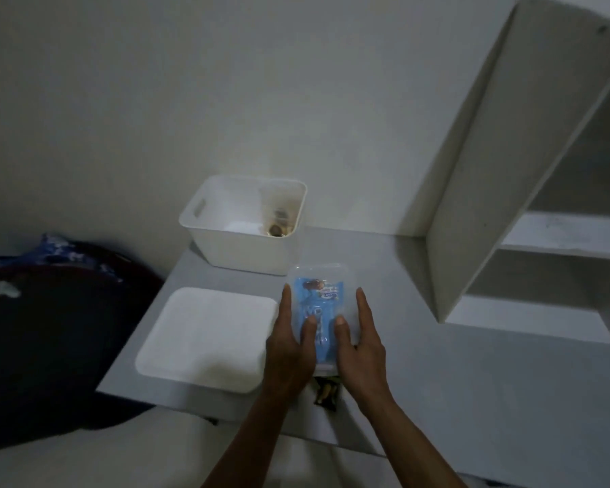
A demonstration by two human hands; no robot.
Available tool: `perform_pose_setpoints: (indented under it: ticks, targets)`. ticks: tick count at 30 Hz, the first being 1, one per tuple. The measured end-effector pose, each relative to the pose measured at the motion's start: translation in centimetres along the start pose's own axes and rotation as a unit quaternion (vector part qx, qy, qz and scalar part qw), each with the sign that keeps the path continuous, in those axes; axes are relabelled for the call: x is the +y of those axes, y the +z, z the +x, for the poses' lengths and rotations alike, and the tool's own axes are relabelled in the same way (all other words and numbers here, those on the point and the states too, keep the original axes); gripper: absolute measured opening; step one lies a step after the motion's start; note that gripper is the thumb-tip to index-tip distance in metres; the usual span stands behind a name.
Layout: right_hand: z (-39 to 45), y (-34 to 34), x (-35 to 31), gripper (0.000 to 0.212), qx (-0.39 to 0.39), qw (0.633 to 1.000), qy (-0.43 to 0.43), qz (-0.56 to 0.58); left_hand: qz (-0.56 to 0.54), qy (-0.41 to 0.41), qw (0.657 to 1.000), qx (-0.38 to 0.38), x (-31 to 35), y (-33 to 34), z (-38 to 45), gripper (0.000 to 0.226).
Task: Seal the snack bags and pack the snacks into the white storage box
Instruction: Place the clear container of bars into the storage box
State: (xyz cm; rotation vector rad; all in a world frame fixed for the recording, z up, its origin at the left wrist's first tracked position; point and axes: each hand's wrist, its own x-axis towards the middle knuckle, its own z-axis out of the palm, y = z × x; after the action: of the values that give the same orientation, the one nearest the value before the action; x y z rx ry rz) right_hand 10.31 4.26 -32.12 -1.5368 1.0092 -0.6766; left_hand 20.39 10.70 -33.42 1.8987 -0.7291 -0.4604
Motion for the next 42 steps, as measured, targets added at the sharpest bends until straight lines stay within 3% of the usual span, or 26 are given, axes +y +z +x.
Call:
perform_pose_setpoints:
  ticks: [10,16,23,30,42]
  targets:
    - [-0.3,16.8,-7.6,0.06,-0.007,0.999,-0.036,0.02,-0.042,0.036,0.998,0.014,-2.3,-17.5,5.8,0.061]
    - [3.3,23.0,-12.1,0.06,0.029,0.998,-0.042,0.024,-0.041,0.054,0.998,0.008,-1.1,-23.4,12.1,0.061]
    - [14.7,26.0,-15.5,0.059,0.067,0.996,-0.044,0.025,0.016,0.033,0.999,-0.007,1.8,-24.2,23.9,0.064]
    - [25.5,28.3,-15.2,0.059,0.057,0.998,0.011,0.039,0.057,-0.015,0.998,-0.036,0.7,-21.5,35.8,0.066]
    - [33.3,30.9,-8.7,0.052,-0.034,0.992,0.122,0.014,0.113,-0.101,0.981,-0.12,-7.1,-17.0,43.3,0.066]
